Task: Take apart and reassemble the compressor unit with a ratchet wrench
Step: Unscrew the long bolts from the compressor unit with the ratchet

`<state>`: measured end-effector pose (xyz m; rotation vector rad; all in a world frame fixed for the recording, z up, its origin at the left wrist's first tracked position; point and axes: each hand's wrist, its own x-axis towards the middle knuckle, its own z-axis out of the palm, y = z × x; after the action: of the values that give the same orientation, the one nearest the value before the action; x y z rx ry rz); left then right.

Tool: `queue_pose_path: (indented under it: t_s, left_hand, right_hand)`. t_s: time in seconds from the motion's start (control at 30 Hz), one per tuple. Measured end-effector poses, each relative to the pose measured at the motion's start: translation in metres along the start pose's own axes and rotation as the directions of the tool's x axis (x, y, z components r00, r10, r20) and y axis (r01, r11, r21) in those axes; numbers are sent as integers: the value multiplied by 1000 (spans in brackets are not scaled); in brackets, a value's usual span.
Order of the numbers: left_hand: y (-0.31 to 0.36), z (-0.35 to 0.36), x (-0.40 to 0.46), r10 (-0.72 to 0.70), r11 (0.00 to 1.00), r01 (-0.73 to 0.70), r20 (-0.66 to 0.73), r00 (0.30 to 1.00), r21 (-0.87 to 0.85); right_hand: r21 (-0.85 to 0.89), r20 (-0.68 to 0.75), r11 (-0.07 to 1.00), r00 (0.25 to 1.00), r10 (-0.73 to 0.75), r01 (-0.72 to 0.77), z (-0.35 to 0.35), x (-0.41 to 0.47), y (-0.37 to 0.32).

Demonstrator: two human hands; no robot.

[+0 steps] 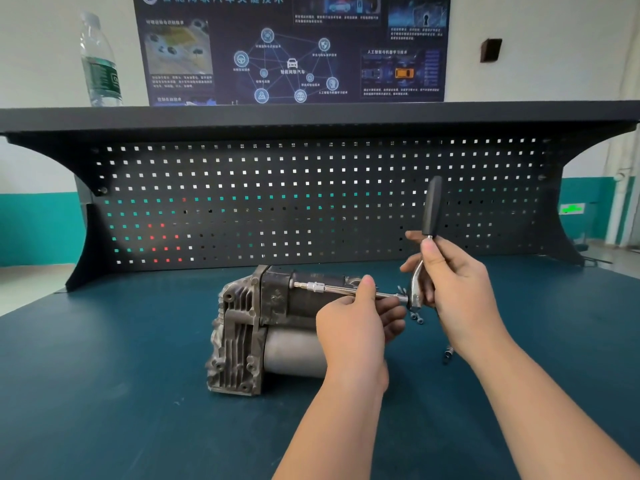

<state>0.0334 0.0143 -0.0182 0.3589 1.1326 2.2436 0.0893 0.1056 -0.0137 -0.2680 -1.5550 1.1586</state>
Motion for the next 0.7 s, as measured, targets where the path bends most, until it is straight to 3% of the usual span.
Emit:
queue_pose_path:
  t_s: [0.43,0.57,0.7]
  left_hand:
    - [3,1,0,-11,998,13,38,999,-68]
    - [1,1,0,-7,997,9,33,999,-73]
    - [1,1,0,-8,996,10,21,1000,-83]
  right_hand:
    - [-95,95,990,991,-99,108,-8,5,-4]
    - [47,3,996,997,73,-73,-5,6,1]
    - [211,39,918,941,336,-336,-6,9,8]
